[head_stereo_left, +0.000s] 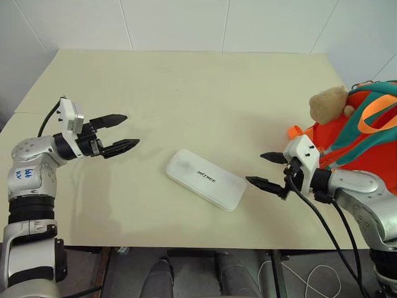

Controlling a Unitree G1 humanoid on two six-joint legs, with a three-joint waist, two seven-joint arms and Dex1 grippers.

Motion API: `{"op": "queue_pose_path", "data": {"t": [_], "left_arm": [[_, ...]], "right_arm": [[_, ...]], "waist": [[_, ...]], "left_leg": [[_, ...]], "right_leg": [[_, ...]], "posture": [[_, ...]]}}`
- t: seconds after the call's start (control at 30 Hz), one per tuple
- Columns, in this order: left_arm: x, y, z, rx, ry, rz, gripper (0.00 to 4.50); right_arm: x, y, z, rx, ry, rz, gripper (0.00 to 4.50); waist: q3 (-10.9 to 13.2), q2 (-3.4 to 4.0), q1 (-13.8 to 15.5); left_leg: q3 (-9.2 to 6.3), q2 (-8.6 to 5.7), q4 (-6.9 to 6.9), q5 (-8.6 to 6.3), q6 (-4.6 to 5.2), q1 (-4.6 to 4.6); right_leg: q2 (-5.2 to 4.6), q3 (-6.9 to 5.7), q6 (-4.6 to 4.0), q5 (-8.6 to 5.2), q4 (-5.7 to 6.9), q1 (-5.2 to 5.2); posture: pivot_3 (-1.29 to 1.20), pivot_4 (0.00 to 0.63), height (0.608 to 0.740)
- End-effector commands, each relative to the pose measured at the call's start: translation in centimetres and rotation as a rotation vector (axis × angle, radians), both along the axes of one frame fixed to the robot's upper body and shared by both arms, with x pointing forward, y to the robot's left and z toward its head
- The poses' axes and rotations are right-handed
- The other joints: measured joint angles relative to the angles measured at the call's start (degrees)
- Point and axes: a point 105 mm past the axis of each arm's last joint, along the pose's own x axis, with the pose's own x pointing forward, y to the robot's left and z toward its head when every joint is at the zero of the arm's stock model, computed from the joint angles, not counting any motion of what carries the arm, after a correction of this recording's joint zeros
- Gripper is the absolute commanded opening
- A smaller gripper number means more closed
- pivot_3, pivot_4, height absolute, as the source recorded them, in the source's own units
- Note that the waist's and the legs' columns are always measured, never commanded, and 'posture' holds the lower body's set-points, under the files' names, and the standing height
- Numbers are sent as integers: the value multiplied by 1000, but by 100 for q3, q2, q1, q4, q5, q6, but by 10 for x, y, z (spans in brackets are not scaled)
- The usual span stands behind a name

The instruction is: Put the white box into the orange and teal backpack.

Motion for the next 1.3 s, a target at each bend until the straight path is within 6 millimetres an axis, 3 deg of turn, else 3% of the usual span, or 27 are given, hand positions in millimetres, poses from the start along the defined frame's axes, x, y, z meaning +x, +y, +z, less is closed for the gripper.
{"op": "queue_pose_path", "data": {"t": [0.03, 0.37, 0.4, 0.43, 0.53, 0.7, 0.83, 0.93, 1.1, 1.3], "left_arm": [[3, -4, 8, -5, -42, -8, 4468], [9, -8, 2, -19, -29, 16, 4468], [8, -11, 0, -21, -20, -2, 4492], [8, -11, -1, -22, -12, -13, 4500], [15, -15, -3, -59, -5, 17, 3880], [23, -29, -10, -38, 34, -24, 2249], [36, -45, -20, -30, 74, -43, 963], [43, -54, -25, -30, 100, -61, 33], [55, -68, -43, 44, 163, -62, 33], [50, -84, -67, 130, 273, -146, 33]], "right_arm": [[-6, 1, 14, 0, -50, 5, 4435], [-2, 9, 14, 1, -50, -12, 4435], [0, 7, 12, -3, -46, -27, 4263], [2, 9, 11, -5, -44, -36, 4052], [5, 7, 4, -20, -25, -42, 3158], [13, 3, -1, -58, -11, -87, 1385], [3, -4, -15, -75, 22, -114, 11], [-7, -6, -23, -86, 43, -143, 0], [-27, -5, -41, -119, 130, -139, 0], [-39, 4, -50, -131, 178, -122, 0]], "waist": [[0, 0, 7], [0, 0, 14], [0, 0, 23], [0, 0, 31], [0, 0, 73], [0, 0, 100], [0, 0, 155], [0, 0, 170], [0, 0, 145], [0, -1, 104]], "left_leg": [[-1, 0, 2, 0, 0, 1], [-7, 0, 9, 0, 0, 2], [-8, 0, 9, 0, 0, 2], [-7, -1, 9, 0, 0, 2], [-8, -1, 10, 0, 0, 2], [-9, -2, 16, 0, 0, 1], [-16, -4, 13, 0, 0, 1], [-18, -7, 11, 0, 0, -2], [-21, -7, 13, 0, 0, -2], [-23, -9, 17, 0, 0, -1]], "right_leg": [[1, -1, 0, 0, 3, 0], [1, -6, 1, 0, 3, 8], [1, -6, 1, 0, 3, 8], [1, -6, 1, 0, 3, 8], [1, -7, 0, 0, 4, 8], [0, -9, 1, 1, 3, 11], [1, -18, 1, -1, 1, 13], [0, -18, 2, -2, -7, 15], [1, -20, 2, -2, -1, 13], [2, -19, 4, -2, 3, 18]], "posture": [[0, 150, 740], [0, 150, 740], [0, 150, 740], [0, 150, 740], [0, 150, 740], [0, 150, 740], [0, 150, 740], [0, 150, 740], [0, 150, 740], [0, 150, 740]]}}
